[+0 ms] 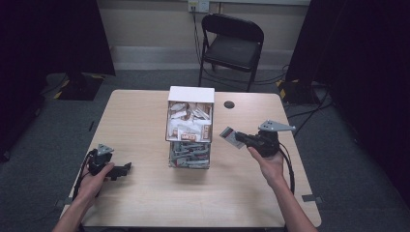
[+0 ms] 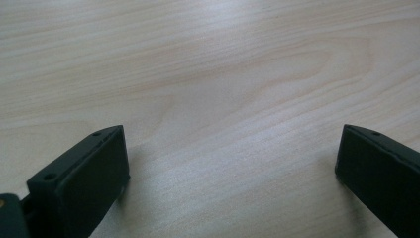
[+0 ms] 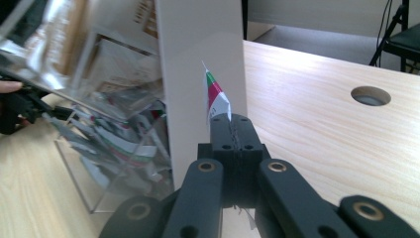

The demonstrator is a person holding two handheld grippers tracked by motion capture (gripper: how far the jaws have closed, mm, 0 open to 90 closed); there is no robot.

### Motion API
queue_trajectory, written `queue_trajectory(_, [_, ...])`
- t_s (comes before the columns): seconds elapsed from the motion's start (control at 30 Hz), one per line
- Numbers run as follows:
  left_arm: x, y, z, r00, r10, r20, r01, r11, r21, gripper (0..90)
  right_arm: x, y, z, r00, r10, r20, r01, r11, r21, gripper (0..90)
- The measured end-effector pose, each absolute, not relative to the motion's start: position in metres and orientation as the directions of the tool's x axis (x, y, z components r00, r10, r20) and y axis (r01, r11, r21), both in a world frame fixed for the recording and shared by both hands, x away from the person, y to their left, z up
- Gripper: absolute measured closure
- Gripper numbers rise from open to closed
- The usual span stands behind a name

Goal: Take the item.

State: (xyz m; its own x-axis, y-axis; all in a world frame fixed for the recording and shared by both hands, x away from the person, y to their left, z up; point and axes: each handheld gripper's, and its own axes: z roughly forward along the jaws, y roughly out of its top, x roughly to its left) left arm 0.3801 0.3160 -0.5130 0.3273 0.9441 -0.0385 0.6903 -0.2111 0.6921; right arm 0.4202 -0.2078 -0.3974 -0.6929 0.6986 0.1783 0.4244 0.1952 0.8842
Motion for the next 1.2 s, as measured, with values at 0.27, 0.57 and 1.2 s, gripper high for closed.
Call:
queue_trajectory(0.27, [0.38,0.316,-0.513,0.326,0.945,-0.039,0.69,-0.209,0.693,0.0,0.434,-0.208,-0.41,-0.67,0.718,0.19,0.457,0.197,0.867,90.0])
queue_trajectory(0.57, [0.38,0.316,-0.513,0.325,0.945,-0.04,0.69,-0.208,0.693,0.0,0.441,-0.201,-0.427,-0.661,0.721,0.208,0.491,0.206,0.847,90.0])
queue_trajectory(1.2, [0.38,0.316,-0.513,0.328,0.944,-0.038,0.69,-0.211,0.692,0.0,0.456,-0.189,-0.467,-0.642,0.732,0.227,0.572,0.26,0.778,90.0])
